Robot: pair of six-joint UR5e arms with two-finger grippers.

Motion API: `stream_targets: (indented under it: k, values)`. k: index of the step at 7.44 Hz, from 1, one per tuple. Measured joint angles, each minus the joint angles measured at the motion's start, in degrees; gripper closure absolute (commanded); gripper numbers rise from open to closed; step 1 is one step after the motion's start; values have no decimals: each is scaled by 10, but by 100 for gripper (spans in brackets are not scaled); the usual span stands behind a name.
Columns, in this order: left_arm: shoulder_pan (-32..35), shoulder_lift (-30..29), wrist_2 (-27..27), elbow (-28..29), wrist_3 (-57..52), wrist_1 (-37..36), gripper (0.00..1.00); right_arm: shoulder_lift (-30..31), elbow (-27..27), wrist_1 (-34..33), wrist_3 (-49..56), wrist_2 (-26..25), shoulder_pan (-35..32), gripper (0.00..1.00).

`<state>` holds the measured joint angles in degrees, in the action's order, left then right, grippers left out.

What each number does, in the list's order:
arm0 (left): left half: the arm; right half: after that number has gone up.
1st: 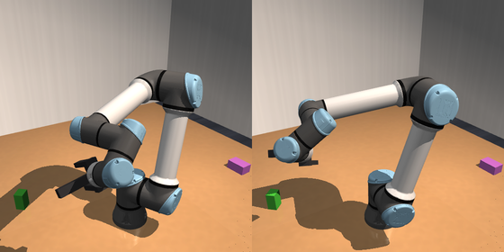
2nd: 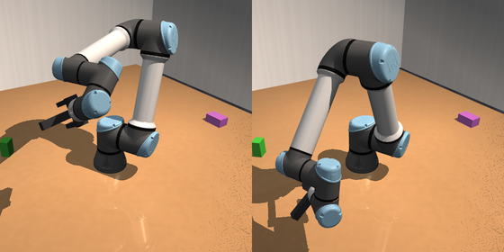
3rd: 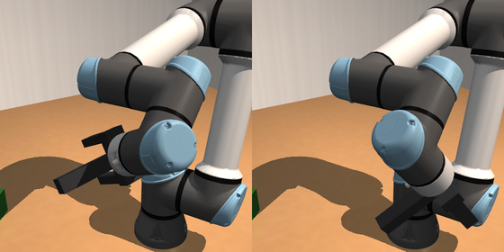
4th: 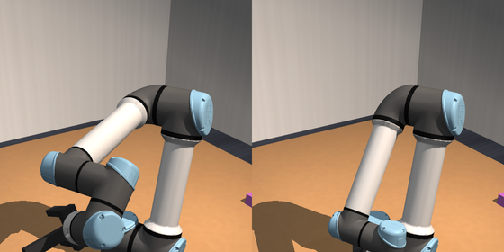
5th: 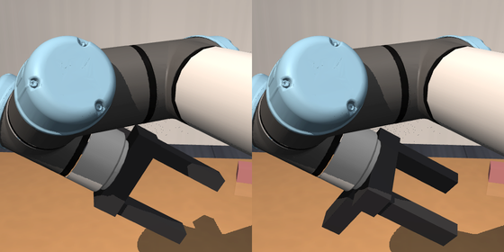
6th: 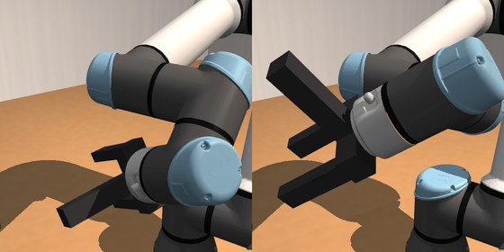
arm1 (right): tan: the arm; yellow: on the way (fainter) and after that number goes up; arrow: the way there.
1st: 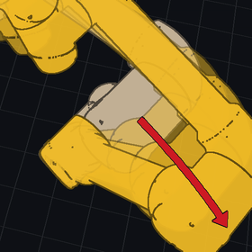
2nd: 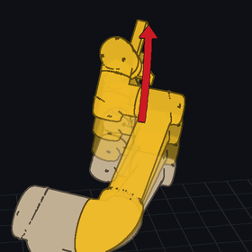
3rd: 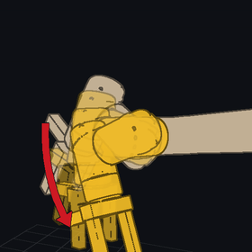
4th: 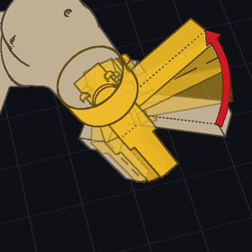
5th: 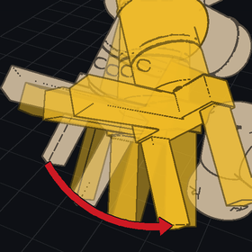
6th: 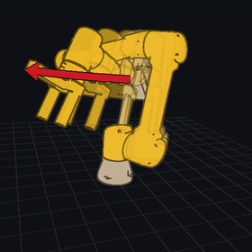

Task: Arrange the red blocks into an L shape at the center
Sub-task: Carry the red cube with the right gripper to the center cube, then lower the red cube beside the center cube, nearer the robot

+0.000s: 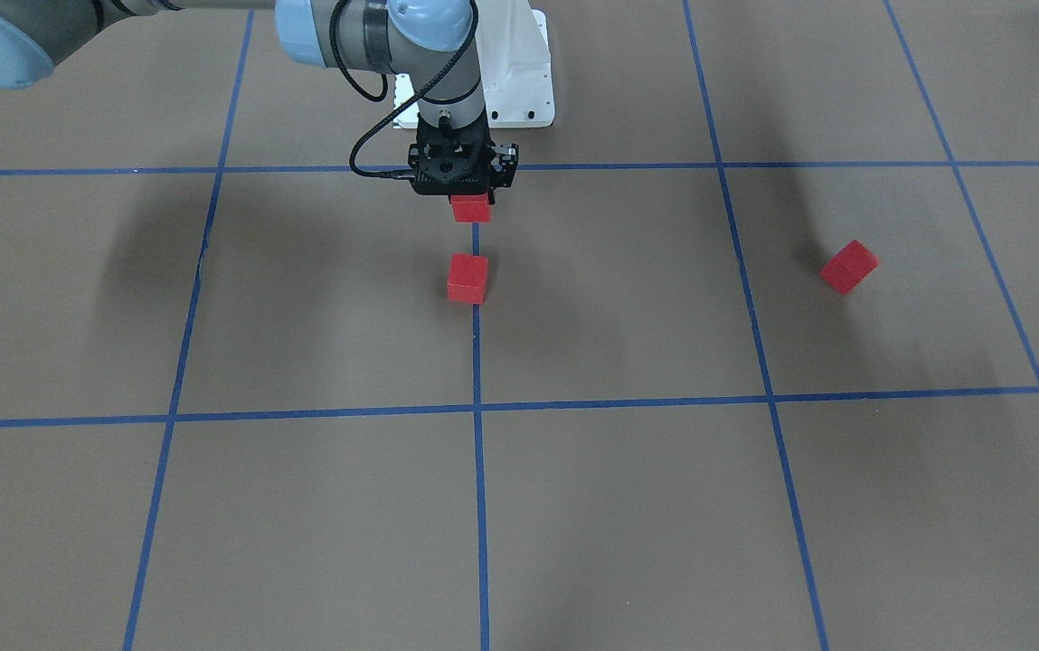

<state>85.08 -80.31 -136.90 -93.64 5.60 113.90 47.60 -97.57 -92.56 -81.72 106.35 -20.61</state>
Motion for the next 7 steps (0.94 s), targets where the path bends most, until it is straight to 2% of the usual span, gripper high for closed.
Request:
stream_targets:
  k: [7]
  values:
    - [0,-2,-1,0,0,-1,0,-29,73,2,23,-10,-18,100]
